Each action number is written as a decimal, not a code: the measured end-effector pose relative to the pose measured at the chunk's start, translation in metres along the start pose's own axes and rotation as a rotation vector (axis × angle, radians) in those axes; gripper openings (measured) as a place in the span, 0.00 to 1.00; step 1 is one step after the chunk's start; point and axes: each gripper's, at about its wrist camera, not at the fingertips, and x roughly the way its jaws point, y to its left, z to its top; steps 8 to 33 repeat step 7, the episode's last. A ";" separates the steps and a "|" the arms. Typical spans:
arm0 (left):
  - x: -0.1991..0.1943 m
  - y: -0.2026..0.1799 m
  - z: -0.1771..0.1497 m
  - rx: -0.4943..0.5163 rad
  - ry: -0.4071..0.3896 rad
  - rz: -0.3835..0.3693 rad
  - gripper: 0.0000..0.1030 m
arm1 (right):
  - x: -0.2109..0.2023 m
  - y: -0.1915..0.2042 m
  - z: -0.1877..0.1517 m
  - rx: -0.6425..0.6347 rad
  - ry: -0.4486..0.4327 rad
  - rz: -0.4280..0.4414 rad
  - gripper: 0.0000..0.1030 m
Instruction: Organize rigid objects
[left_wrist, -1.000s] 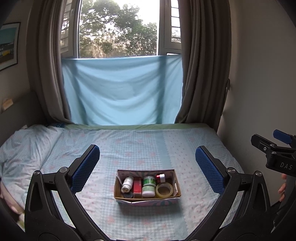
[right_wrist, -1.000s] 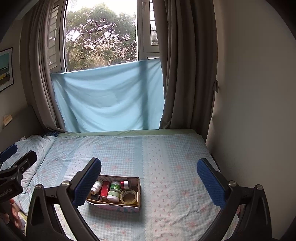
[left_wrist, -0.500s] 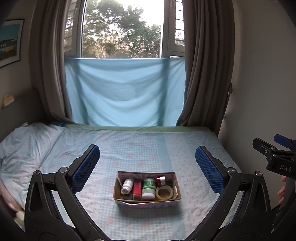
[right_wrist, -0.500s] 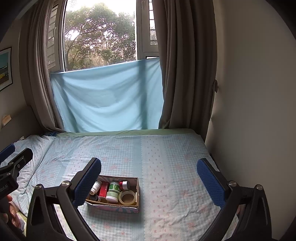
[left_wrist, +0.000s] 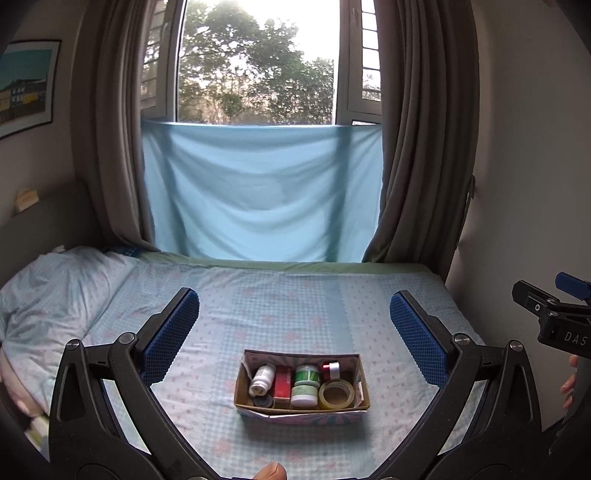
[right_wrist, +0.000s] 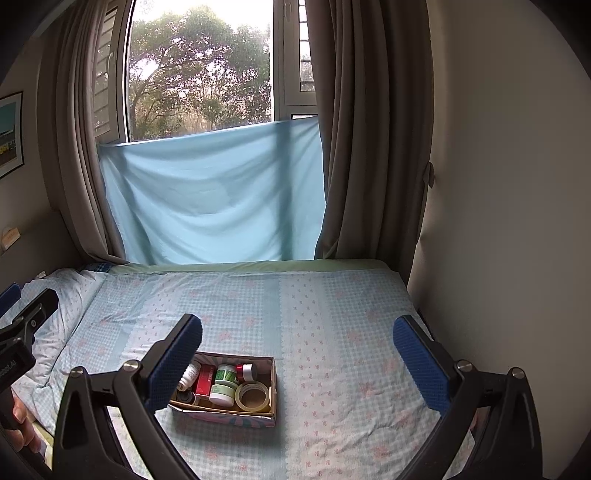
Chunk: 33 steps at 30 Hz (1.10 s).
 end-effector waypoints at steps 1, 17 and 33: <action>0.002 0.001 0.000 -0.003 0.003 -0.006 1.00 | 0.001 0.001 0.001 0.000 0.000 0.004 1.00; 0.016 -0.004 0.003 0.046 0.015 -0.010 1.00 | 0.013 0.009 0.005 -0.007 0.001 0.014 1.00; 0.016 -0.004 0.003 0.046 0.015 -0.010 1.00 | 0.013 0.009 0.005 -0.007 0.001 0.014 1.00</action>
